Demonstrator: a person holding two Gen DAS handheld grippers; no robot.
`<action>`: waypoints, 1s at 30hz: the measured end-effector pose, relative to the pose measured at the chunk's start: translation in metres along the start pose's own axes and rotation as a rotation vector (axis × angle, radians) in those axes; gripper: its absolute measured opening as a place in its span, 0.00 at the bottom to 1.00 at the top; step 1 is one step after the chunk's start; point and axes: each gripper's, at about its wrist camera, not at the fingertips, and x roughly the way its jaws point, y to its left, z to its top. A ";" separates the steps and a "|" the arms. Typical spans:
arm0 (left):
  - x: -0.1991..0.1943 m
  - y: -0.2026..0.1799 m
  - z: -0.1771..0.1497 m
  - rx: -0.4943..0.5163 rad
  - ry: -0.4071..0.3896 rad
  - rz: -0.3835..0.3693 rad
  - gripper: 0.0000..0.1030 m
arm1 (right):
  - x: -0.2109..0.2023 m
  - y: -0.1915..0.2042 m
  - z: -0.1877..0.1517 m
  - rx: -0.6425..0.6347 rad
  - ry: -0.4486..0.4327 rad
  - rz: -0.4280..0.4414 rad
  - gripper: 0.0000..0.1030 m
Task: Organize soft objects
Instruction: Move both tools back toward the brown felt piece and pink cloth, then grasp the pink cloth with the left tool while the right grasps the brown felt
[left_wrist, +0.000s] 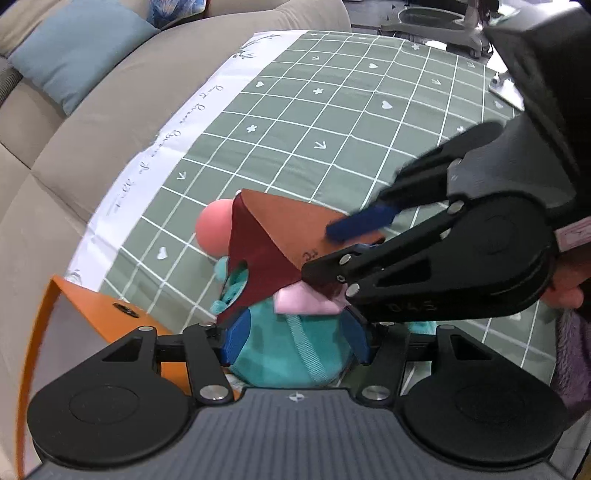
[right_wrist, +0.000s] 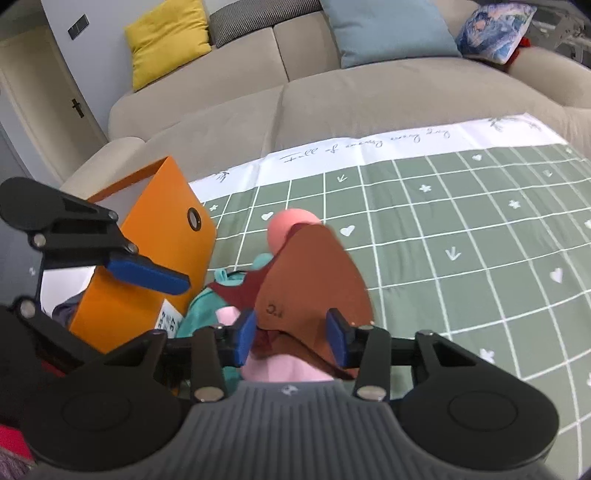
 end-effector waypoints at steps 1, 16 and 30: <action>0.001 0.000 0.001 -0.010 -0.005 -0.012 0.65 | 0.003 -0.002 0.001 0.014 0.014 0.014 0.24; 0.031 0.002 0.013 -0.321 0.007 -0.002 0.43 | -0.018 -0.039 -0.010 0.154 0.066 -0.016 0.02; 0.017 -0.009 -0.007 -0.401 -0.070 -0.045 0.06 | 0.003 -0.036 -0.001 0.246 0.002 0.124 0.59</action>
